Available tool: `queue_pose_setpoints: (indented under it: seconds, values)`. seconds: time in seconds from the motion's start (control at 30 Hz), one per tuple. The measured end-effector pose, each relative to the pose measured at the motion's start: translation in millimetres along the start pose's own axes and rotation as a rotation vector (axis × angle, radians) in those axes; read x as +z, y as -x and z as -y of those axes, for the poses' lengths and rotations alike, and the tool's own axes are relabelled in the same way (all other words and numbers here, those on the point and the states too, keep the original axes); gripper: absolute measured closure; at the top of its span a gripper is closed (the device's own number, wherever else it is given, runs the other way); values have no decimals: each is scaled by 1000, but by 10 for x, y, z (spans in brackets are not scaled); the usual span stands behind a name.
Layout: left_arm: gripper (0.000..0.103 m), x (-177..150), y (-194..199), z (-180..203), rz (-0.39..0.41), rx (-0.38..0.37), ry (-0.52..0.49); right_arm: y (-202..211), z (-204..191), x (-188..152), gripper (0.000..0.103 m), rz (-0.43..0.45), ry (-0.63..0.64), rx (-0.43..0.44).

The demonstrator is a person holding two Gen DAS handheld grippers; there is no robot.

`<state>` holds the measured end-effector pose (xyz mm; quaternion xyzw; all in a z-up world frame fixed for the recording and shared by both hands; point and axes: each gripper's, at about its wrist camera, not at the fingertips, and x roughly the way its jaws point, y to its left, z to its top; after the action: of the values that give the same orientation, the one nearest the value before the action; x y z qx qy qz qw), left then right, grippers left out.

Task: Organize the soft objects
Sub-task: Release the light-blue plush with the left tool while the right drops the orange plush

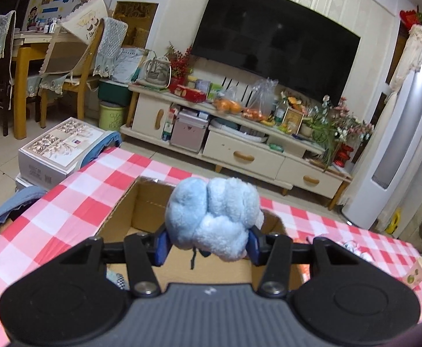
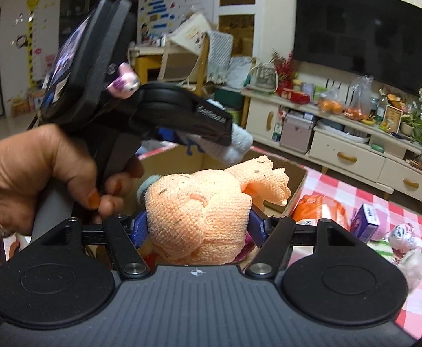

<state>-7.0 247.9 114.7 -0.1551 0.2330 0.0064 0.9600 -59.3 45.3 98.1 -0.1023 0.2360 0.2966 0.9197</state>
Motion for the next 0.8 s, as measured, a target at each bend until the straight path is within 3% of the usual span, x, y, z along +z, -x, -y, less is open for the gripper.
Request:
queue_pose_setpoints:
  seconds: [0.13, 0.2, 0.27, 0.33, 0.43, 0.8]
  values:
    - [47, -15, -68, -30, -33, 14, -11, -8, -67, -48, 11, -52, -1, 15]
    - [30, -27, -82, -28, -46, 24, -14, 30, -65, -67, 4, -58, -4, 20]
    - [20, -34, -78, -14, -49, 35, -24, 86, -95, -73, 4, -51, 4, 15]
    - [19, -31, -68, -4, -47, 45, -23, 159, -110, -75, 4, -45, -3, 13]
    - [10, -23, -37, 22, -36, 43, -31, 254, -66, -87, 4, -26, -17, 1]
    - [9, -61, -30, 217, -29, 37, -90, 587, 220, -282, 3, 29, -206, -83]
